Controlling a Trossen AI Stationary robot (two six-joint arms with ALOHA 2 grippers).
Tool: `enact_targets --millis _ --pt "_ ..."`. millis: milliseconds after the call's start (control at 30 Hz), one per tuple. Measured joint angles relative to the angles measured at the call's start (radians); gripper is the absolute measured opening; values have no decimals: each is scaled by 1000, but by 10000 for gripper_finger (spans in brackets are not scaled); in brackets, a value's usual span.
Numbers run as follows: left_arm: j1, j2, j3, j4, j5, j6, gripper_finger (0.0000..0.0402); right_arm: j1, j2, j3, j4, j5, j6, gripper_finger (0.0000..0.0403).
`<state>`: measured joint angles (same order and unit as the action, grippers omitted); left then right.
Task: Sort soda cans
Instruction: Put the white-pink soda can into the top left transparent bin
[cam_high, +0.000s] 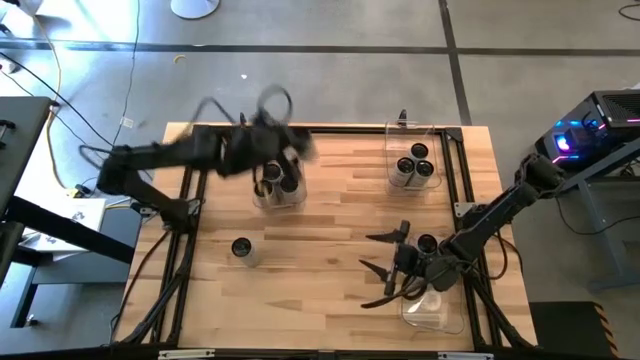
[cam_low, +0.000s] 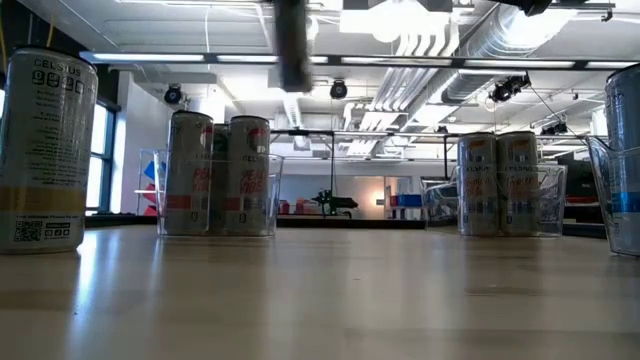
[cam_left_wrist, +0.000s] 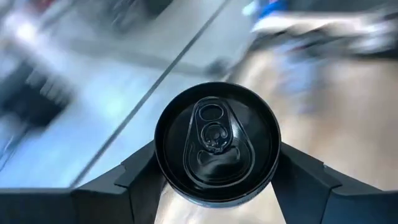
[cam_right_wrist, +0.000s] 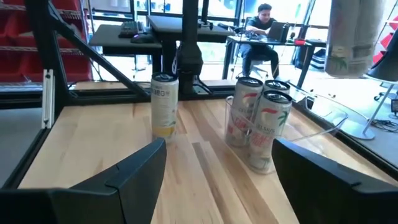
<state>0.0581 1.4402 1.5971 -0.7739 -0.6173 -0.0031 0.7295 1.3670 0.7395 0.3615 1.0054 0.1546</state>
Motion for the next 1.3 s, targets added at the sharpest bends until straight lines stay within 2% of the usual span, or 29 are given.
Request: enact_targets --millis 133,233,300,433,667,1000,1300 --pt "180 -47 -133 14 112 -48 235 0 0 0 -10 0 2 288" --pt "245 -78 -250 89 232 -80 235 -2 0 0 -19 0 2 288" --pt "275 -86 -326 138 274 -101 235 -2 0 0 -25 -1 2 288" --pt "292 -86 -429 158 287 -142 235 -2 0 0 -29 -2 2 288" --pt "295 -88 -514 199 368 -197 235 -2 0 0 -30 -2 2 288" --pt "311 -88 -588 190 464 -212 235 -2 1 0 -32 -2 4 288" --pt "309 -88 -607 190 500 -204 237 -12 1 0 -38 -2 5 288"
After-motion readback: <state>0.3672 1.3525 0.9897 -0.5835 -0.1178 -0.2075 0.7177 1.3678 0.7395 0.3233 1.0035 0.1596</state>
